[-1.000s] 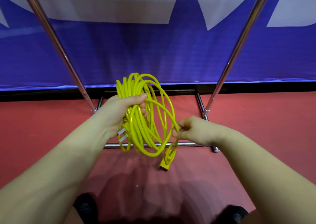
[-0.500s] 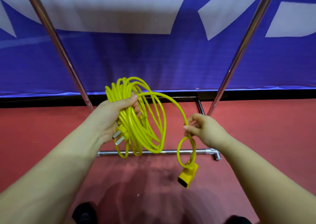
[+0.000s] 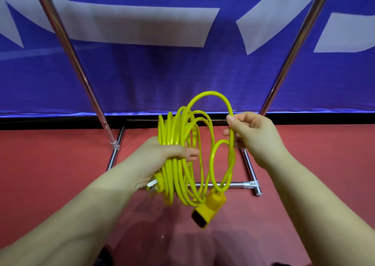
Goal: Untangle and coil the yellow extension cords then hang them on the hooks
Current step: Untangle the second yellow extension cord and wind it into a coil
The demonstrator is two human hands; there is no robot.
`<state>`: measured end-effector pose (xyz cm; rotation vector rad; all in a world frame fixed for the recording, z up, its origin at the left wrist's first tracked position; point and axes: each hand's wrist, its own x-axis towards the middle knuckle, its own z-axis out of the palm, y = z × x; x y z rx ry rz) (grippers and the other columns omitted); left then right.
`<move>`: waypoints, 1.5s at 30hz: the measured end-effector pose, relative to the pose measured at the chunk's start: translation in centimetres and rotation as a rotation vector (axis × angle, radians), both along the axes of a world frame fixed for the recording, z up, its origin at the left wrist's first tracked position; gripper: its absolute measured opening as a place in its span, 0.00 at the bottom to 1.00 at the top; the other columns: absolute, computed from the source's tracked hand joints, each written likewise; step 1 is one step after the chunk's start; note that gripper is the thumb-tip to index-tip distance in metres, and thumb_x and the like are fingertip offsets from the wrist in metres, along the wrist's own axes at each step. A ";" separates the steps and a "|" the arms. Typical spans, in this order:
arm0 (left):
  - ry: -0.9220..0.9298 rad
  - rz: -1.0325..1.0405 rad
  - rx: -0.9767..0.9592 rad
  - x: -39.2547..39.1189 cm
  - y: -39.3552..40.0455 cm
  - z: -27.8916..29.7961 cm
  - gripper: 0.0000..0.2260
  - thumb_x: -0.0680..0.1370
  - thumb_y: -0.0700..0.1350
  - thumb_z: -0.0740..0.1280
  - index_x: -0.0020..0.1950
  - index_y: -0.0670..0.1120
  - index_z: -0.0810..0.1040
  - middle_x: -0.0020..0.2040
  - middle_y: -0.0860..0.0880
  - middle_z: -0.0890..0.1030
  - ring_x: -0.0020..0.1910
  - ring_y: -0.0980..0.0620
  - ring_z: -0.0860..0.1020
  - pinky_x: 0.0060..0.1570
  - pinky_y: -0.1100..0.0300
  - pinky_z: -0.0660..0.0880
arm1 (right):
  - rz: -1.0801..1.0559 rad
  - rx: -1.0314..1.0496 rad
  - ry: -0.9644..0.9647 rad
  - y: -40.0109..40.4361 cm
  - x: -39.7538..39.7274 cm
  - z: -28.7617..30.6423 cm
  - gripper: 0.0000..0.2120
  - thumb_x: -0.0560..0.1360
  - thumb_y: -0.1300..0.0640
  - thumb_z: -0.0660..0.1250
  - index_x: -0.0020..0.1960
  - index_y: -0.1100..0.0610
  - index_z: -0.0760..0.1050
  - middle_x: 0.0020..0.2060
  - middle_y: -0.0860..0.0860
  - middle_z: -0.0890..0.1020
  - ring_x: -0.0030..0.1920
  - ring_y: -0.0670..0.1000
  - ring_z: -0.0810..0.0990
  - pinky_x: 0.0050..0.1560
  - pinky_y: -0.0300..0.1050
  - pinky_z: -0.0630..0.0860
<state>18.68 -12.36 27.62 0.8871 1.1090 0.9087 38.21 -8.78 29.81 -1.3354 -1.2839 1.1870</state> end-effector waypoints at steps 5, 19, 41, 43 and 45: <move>0.012 0.063 0.024 0.9 0.4 -0.2 0.05 0.70 0.33 0.69 0.44 0.37 0.78 0.36 0.42 0.82 0.33 0.49 0.81 0.36 0.54 0.81 | 0.009 -0.091 0.123 -0.2 -0.9 0.1 0.08 0.76 0.56 0.65 0.40 0.57 0.74 0.25 0.48 0.81 0.24 0.43 0.76 0.29 0.36 0.77; 0.001 0.015 0.010 2.3 0.3 0.0 0.20 0.62 0.42 0.78 0.49 0.37 0.78 0.43 0.37 0.78 0.43 0.41 0.78 0.51 0.44 0.76 | -0.026 -0.092 0.066 0.0 -0.8 -0.3 0.08 0.75 0.56 0.67 0.39 0.58 0.73 0.29 0.51 0.80 0.24 0.43 0.76 0.30 0.38 0.77; -0.089 0.252 -0.095 0.4 1.5 0.9 0.06 0.72 0.38 0.68 0.37 0.42 0.83 0.32 0.45 0.81 0.26 0.53 0.79 0.31 0.58 0.79 | 0.399 -0.306 -0.159 -0.9 0.3 -3.8 0.06 0.79 0.56 0.60 0.50 0.56 0.75 0.45 0.59 0.79 0.46 0.53 0.75 0.51 0.45 0.71; -0.078 0.269 -0.099 -0.1 1.8 0.9 0.06 0.72 0.38 0.68 0.38 0.42 0.83 0.32 0.46 0.82 0.27 0.53 0.80 0.32 0.59 0.79 | 0.385 -0.243 -0.112 -0.8 0.5 -3.7 0.05 0.78 0.62 0.61 0.50 0.58 0.76 0.44 0.60 0.77 0.44 0.54 0.74 0.50 0.44 0.73; -0.060 0.277 -0.101 -0.4 2.0 0.8 0.07 0.73 0.39 0.68 0.36 0.42 0.84 0.30 0.47 0.81 0.26 0.53 0.79 0.32 0.59 0.79 | 0.360 -0.206 -0.089 -0.6 0.5 -3.5 0.06 0.77 0.63 0.62 0.52 0.59 0.77 0.43 0.61 0.77 0.41 0.52 0.74 0.46 0.41 0.74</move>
